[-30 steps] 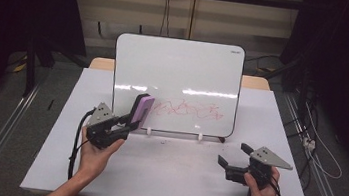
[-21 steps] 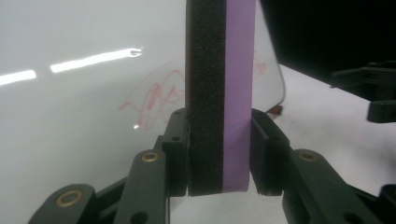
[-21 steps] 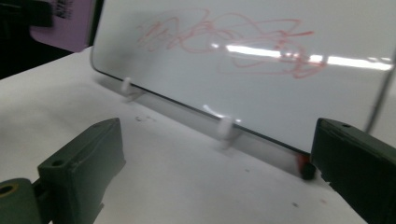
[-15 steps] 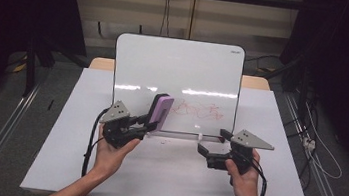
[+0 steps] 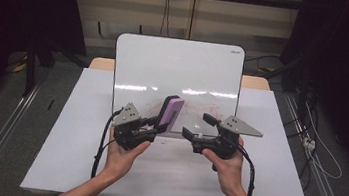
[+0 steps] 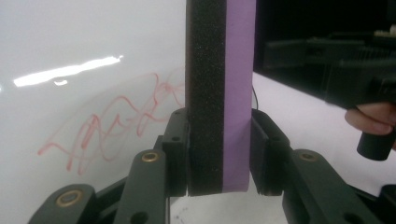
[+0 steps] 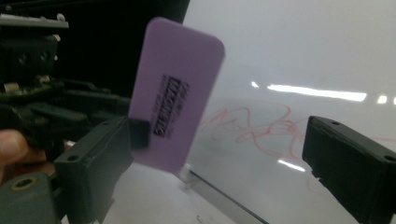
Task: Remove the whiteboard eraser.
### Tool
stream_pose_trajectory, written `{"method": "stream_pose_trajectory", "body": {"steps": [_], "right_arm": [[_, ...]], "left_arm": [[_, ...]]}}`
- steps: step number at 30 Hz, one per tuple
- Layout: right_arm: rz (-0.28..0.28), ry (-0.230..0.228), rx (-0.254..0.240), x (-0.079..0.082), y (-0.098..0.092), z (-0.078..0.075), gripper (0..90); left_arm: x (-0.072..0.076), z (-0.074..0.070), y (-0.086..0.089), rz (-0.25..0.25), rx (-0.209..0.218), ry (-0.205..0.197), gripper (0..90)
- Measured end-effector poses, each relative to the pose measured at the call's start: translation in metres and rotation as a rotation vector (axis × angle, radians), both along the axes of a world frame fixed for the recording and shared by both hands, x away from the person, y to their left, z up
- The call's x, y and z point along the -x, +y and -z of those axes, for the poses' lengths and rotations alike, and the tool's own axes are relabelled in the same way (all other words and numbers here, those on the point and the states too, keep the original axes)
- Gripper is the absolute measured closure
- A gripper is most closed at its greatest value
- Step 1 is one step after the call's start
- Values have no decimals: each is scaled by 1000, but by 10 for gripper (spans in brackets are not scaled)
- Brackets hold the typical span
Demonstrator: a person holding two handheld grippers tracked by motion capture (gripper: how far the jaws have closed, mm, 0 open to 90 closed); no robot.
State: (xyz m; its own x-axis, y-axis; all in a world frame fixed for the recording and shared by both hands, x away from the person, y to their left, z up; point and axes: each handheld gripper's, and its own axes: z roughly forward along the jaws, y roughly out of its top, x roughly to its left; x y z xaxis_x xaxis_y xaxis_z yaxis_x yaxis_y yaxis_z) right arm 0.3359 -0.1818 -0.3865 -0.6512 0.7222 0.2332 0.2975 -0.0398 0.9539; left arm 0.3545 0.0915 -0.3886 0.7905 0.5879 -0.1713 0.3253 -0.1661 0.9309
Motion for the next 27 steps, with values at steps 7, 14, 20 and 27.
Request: {"method": "stream_pose_trajectory", "body": {"steps": [7,14,20,27], "right_arm": [[-32,-5,-83,-10,20,0,170],[-35,8,-119,-17,32,7,216],[-36,23,-145,-18,37,12,270],[-39,35,-151,-18,41,16,331]], "left_arm": [[1,4,-1,4,-11,6,637],[0,3,1,-2,-11,2,636],[0,3,0,-1,-12,9,636],[-2,3,0,5,-7,16,636]]}}
